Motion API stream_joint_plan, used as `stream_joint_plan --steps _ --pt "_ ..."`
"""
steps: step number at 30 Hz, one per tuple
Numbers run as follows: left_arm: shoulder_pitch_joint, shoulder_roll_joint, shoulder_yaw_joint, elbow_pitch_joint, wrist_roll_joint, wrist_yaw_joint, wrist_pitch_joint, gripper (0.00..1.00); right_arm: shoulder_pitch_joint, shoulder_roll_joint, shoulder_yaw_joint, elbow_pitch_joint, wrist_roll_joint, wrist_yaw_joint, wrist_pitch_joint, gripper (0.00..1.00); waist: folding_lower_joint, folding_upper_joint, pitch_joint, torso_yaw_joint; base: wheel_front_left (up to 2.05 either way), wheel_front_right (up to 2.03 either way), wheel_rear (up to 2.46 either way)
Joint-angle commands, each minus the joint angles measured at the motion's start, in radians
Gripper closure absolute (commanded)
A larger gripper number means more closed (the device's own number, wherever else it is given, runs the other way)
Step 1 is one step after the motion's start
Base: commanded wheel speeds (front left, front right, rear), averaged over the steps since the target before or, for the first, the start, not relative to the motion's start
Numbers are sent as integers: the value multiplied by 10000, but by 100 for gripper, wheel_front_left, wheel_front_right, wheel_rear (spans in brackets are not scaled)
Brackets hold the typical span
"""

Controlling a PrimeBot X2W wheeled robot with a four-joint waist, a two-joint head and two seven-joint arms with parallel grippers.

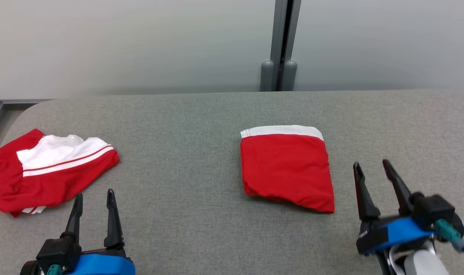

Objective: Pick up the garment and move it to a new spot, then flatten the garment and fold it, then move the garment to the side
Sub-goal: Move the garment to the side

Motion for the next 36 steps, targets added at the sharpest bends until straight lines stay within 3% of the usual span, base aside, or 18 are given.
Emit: stream_joint_plan --steps 1,14,29,36 --pt "-112 36 -9 -84 -41 41 -47 0 -488 2 -3 35 -95 1 3 0 0 0 99 14 0 0 0" --pt "-912 -3 -313 -67 -194 -90 -47 0 -3361 -22 -85 1604 -980 1 591 0 0 0 1044 599 0 0 0" --pt "-1482 -45 -323 -14 -321 -152 -48 0 -4070 -152 -938 5001 -1424 1 338 0 0 0 1953 993 0 0 0" --pt "-1613 -51 -335 113 -283 -179 -47 0 -4301 -104 -817 6336 -1510 1 151 0 0 0 1997 992 0 0 0"
